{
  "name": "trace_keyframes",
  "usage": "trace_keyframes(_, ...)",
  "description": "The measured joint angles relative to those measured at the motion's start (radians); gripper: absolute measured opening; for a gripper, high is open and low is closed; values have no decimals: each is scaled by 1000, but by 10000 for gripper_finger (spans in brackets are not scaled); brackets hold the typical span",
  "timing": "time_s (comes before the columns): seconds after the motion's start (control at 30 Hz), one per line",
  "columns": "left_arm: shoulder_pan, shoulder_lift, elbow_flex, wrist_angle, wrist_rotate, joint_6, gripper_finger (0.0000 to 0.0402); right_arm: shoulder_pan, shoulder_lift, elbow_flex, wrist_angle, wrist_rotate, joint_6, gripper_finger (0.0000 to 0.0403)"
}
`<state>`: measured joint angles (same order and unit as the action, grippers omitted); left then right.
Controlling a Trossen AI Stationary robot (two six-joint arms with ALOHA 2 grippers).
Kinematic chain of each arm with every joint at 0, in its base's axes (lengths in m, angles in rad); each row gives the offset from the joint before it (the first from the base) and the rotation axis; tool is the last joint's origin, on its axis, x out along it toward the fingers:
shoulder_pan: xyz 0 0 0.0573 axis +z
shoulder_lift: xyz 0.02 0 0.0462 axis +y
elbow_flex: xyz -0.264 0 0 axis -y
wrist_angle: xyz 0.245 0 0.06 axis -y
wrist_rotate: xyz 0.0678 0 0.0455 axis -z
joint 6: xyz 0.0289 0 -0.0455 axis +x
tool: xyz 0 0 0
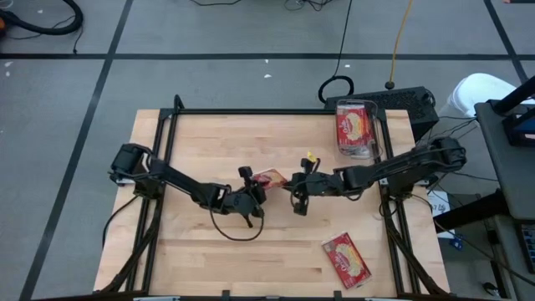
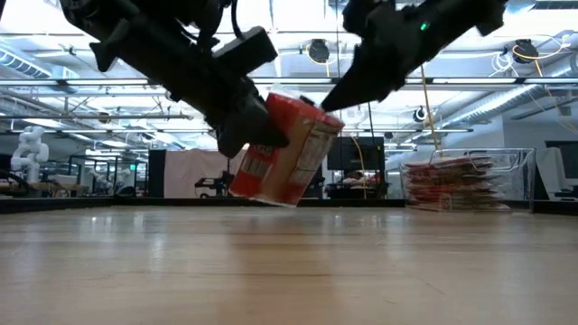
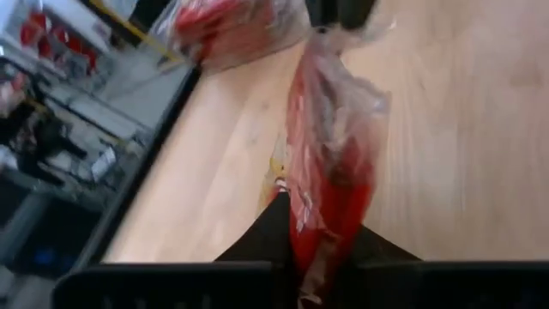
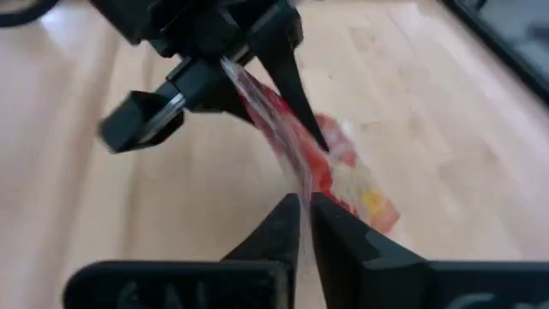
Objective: Sort popcorn bags into baskets
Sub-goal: Put the red popcorn bag into the transparent bin
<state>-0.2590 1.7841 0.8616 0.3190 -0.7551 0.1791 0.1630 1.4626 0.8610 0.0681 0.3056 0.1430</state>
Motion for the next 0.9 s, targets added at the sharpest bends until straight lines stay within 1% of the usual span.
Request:
trace_keyframes(0.07, -11, -5, 0, 16, -1, 89, 37, 8, -47, 0, -57, -22, 82, 39)
trace_keyframes(0.1, -20, -5, 0, 32, -1, 164, 40, 13, -65, 0, -68, -24, 132, 48)
trace_keyframes(0.17, -48, -6, 0, 56, -1, 364, 38, 30, -109, 0, -102, -28, 215, 64)
trace_keyframes(0.23, -82, -11, 0, 73, -19, 593, 27, 51, -140, 0, -113, -56, 288, 80)
trace_keyframes(0.3, -114, -17, 0, 107, -56, 744, 21, 77, -166, 0, -109, -79, 357, 94)
trace_keyframes(0.43, -171, -44, -1, 204, -114, 907, 21, 109, -199, 0, -83, -50, 596, 122)
trace_keyframes(0.47, -186, -54, 0, 229, -112, 952, 21, 113, -203, 0, -86, -44, 631, 129)
trace_keyframes(0.53, -224, -70, 3, 253, -94, 1070, 26, 130, -205, 0, -84, -38, 667, 139)
trace_keyframes(0.6, -266, -73, 1, 269, -97, 1185, 35, 152, -201, -1, -73, -41, 701, 149)
trace_keyframes(0.67, -301, -72, 1, 306, -105, 1268, 39, 171, -196, -1, -42, -45, 731, 158)
trace_keyframes(0.8, -352, -73, 1, 350, -132, 1344, 29, 224, -186, -1, 15, -71, 751, 182)
trace_keyframes(0.9, -386, -73, 1, 394, -207, 1388, 22, 252, -180, -15, 78, -56, 808, 205)
